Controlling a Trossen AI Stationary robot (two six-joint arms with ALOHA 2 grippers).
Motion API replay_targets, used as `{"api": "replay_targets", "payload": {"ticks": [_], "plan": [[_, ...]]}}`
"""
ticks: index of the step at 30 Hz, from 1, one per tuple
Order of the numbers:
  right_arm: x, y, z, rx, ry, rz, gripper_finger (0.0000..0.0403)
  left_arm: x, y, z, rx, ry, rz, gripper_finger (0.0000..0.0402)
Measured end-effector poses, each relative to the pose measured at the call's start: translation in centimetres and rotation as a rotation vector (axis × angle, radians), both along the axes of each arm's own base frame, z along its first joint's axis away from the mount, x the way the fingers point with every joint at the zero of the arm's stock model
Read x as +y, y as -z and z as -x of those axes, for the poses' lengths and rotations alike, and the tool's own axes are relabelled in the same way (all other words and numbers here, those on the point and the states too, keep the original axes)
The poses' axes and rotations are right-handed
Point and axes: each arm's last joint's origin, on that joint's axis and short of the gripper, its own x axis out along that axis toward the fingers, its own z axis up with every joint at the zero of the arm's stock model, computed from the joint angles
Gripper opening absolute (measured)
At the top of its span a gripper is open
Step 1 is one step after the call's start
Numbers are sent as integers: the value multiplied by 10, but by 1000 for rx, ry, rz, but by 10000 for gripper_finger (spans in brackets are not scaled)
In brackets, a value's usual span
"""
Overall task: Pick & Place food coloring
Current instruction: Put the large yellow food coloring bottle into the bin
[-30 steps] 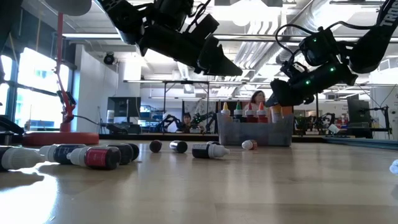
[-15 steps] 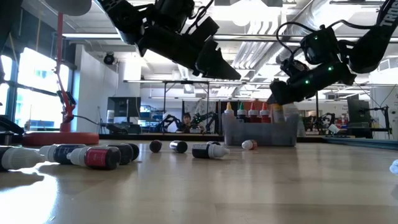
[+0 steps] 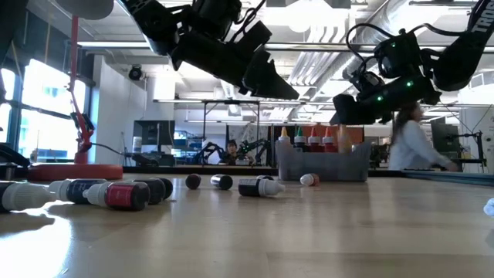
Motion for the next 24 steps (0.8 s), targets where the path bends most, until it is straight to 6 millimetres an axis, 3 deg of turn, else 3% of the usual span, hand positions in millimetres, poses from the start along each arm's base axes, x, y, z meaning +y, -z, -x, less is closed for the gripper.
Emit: {"api": "replay_targets", "payload": {"ticks": [10,19,24], "plan": [[0,5,2,48,39,-23,169,0,0,0,0,0,0,264],[-1,-9,0,-6,25,106,169,0,0,0,0,0,0,264],[5,-10,-6,-73,-98,74,169,0,0,0,2,-1,1,264]]}}
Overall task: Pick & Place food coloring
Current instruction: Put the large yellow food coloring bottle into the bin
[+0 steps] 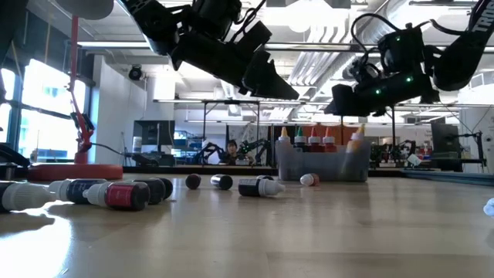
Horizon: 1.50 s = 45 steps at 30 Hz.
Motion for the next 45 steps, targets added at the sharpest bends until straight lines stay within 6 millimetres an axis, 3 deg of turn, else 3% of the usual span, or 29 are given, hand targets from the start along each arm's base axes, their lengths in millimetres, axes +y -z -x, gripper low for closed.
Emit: {"api": "replay_targets", "payload": {"ticks": [6,11,17,23,34,45], "plan": [[20,1,-13,41,-171,25,162,0,1,0,6,0,0,264],[38,1,-18,87,-226,5,116,0,3,1,28,-10,0,264],[52,19,-12,211,-66,-172,14,0,2,1,27,-18,4,264],[62,25,-13,256,-111,-211,10,0,2,1,25,-20,7,264],[38,31,2,316,59,-246,1,0,2,1,18,-23,6,264],[22,25,6,307,22,-188,1,1,2,1,18,-23,6,264]]}}
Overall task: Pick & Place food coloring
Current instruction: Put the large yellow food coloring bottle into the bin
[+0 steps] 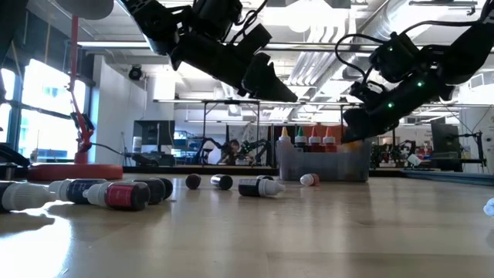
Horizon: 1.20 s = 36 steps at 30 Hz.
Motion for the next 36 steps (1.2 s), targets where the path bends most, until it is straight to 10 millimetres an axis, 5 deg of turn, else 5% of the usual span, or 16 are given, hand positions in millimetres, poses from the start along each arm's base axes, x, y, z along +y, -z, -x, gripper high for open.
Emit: {"api": "replay_targets", "payload": {"ticks": [13,26,36], "plan": [[11,2,-9,111,-154,-138,0,0,1,0,7,1,1,264],[-2,-56,-26,331,-115,-268,0,0,1,0,10,3,3,264],[-4,-34,-32,382,-132,-395,0,0,3,1,30,3,5,264]]}}
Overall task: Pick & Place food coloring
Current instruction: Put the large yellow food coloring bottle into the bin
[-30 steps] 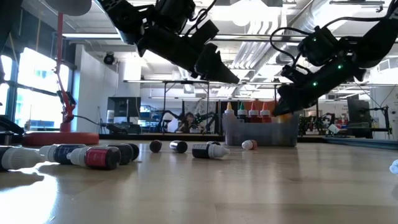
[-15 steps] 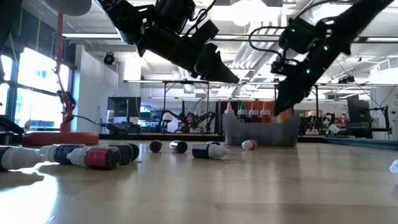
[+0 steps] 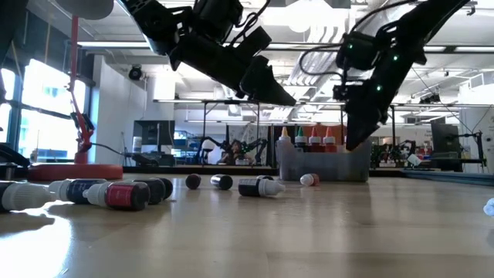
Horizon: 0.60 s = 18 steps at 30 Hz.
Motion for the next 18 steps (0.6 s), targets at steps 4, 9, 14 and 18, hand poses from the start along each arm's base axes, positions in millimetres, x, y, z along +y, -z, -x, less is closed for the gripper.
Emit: {"api": "replay_targets", "payload": {"ticks": [4,9,14,18], "plan": [[-7,15,-2,80,13,6,0,0,0,0,0,-1,2,264],[-19,26,-6,104,16,32,0,0,0,0,0,-1,2,264],[-27,27,-4,129,34,55,0,0,0,0,0,-4,0,264],[-33,23,-4,132,40,83,0,0,0,0,0,-4,0,264]]}}
